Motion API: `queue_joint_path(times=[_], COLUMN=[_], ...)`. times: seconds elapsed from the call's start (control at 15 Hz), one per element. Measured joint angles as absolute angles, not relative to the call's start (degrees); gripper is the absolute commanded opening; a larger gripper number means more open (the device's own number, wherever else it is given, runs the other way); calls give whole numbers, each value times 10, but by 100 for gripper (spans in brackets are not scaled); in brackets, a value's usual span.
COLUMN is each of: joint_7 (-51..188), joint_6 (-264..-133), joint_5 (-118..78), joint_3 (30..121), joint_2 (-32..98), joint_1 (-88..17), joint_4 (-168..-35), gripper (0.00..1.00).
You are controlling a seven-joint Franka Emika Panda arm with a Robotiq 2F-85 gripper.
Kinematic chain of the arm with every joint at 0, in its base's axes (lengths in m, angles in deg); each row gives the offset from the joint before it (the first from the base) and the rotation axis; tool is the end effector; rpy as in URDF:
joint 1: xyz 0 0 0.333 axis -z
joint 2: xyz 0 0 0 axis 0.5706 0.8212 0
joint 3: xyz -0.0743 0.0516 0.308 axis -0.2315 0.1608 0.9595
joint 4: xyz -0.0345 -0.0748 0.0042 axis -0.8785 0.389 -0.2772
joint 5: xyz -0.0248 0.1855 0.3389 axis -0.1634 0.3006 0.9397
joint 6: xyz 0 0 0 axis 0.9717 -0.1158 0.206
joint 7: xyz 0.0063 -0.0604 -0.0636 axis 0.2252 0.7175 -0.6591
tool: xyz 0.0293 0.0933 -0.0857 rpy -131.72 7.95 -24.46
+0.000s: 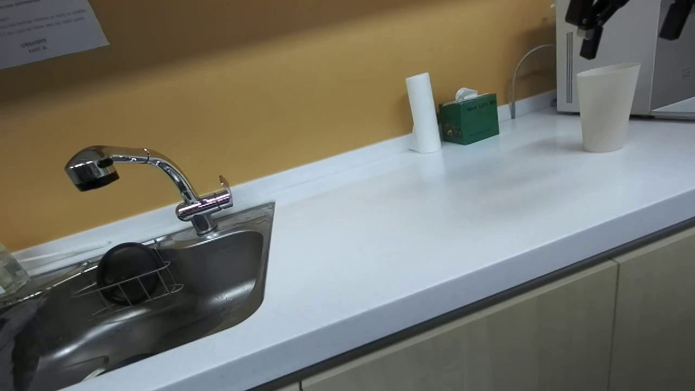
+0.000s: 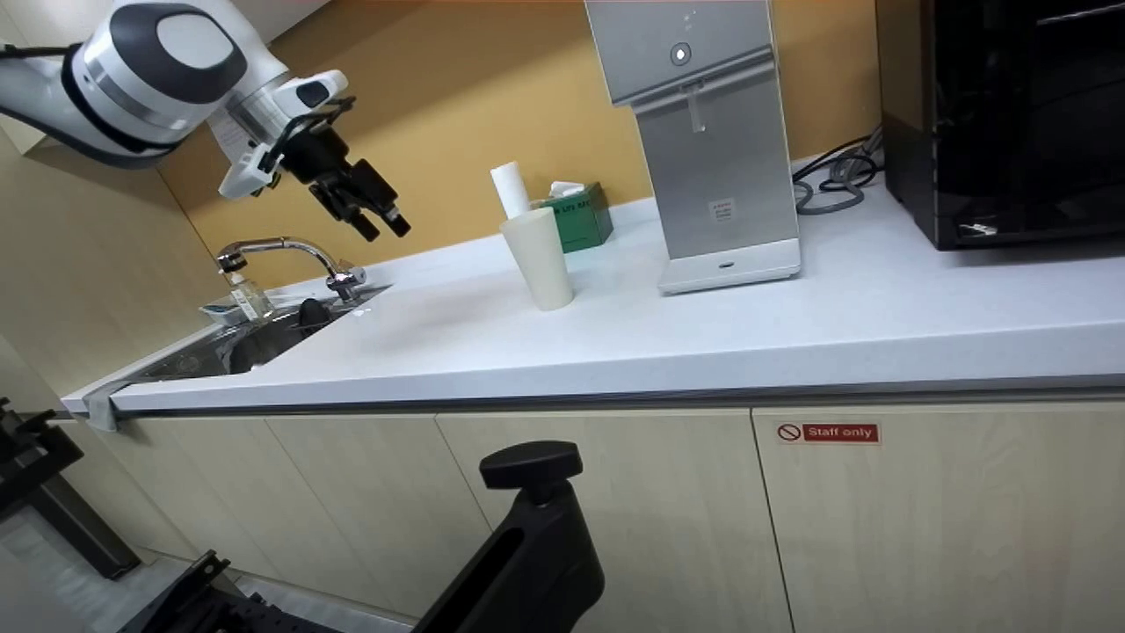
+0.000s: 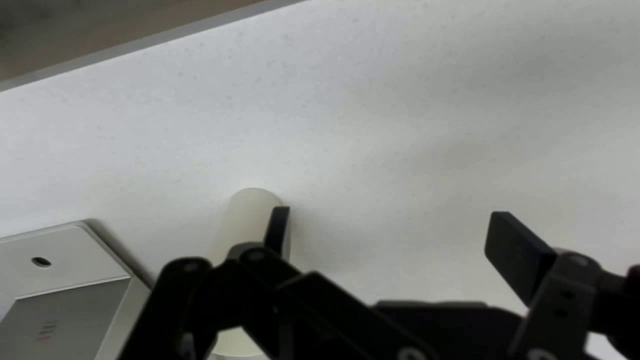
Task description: Put the white cup on the drip tray of the dispenser on the right
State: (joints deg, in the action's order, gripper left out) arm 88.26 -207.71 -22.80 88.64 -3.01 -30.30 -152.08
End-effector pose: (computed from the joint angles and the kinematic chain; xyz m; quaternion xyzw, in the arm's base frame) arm 0.4580 0.0374 0.4281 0.9735 -0.1376 0.1817 0.0169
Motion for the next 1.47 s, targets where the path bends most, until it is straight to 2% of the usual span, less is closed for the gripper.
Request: queue_joint_path(times=[0.33,0.53,0.87,1.13,1.47], joint_7=[903,977,1180,1335,1465], joint_6=[-2091,-2127,-2185,-2184,-2192], joint_5=[-229,-331,-537,-617,-648], joint_3=[887,912,998,1091,1158], joint_2=[-30,-29,-21,-18,33], joint_1=[-287,-248,-106,13,52], joint_4=[-1529,-1531,-1533,-1533,-1526], gripper=[100,100,100,100,100])
